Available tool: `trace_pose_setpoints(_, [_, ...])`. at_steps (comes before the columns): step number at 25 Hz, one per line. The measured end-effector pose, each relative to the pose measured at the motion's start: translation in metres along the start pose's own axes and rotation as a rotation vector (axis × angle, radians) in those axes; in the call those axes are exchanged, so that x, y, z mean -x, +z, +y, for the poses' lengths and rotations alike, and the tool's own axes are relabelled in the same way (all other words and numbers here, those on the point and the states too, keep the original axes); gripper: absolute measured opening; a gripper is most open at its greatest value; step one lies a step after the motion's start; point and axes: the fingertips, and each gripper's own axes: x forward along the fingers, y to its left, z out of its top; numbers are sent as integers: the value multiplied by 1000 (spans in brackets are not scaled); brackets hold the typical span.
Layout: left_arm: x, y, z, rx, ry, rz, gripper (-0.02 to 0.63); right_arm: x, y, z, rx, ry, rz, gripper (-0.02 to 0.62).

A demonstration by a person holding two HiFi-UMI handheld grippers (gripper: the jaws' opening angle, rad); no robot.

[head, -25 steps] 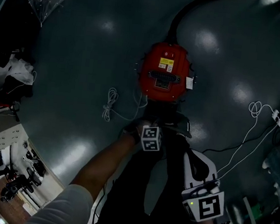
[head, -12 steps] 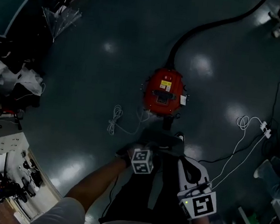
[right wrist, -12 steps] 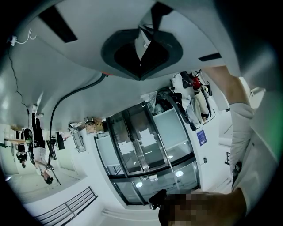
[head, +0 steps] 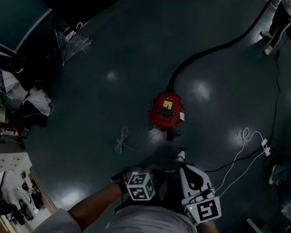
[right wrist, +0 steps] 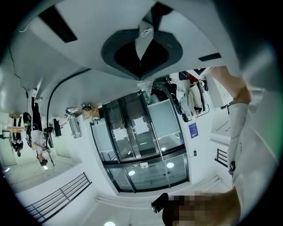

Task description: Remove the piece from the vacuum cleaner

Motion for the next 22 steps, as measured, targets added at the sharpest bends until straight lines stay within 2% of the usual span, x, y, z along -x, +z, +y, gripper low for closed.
trace_pose_setpoints(7, [62,47,-31,-56,18,-64,28,40,46,26,41,-31,-54,17])
trace_pose_setpoints(16, [86,69,-26,-95,22,-106,28,51,78,34,92,-59,-98,17])
trace_pose_setpoints(22, [80,70,-29,-105,20,-107,28,54,76,31,103,-67,-98,17])
